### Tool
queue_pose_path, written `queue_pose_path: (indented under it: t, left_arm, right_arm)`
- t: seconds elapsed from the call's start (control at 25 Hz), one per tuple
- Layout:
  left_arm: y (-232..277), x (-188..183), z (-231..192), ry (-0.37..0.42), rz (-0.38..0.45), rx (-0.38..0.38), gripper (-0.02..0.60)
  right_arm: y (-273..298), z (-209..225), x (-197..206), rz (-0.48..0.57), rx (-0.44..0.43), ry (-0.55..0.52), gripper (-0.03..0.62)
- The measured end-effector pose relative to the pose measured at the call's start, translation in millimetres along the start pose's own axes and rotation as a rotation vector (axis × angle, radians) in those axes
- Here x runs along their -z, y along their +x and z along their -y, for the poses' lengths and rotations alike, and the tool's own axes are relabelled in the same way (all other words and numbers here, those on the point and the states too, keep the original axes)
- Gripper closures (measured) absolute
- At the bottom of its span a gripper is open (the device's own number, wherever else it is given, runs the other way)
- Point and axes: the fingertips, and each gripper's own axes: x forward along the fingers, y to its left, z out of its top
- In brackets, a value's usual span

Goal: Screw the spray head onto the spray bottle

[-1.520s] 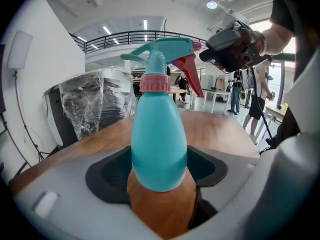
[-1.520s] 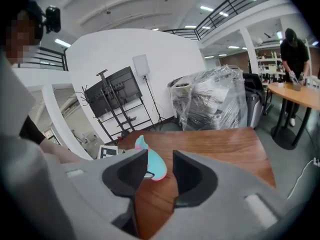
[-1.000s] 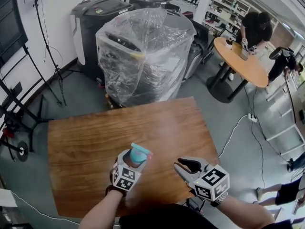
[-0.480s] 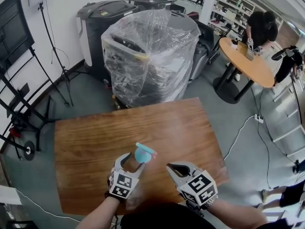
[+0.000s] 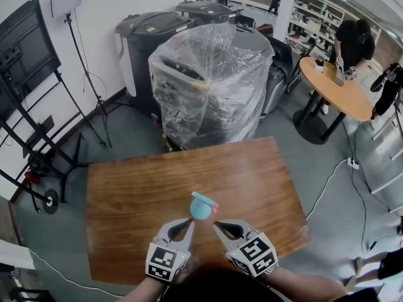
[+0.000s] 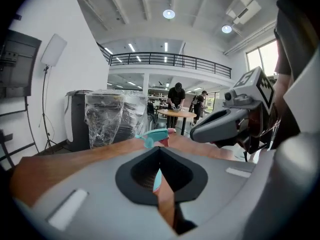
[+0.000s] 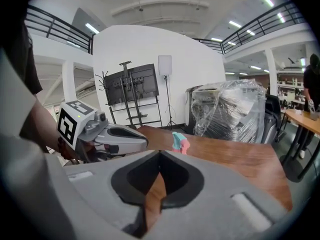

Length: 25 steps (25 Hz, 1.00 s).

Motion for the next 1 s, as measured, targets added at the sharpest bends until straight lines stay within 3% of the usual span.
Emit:
queue_pose_path:
  t: [0.12, 1.0]
  left_arm:
    - [-5.8, -5.8, 4.6, -0.037, -0.005, 0.020, 0.571]
    - [1.3, -17.7, 19.9, -0.051, -0.019, 0.048, 0.571]
  right_arm:
    - [0.7, -3.6, -5.5, 0.025, 0.008, -0.001, 0.603]
    - [-1.2, -2.6, -16.9, 0.070, 0.014, 0.021, 0.603]
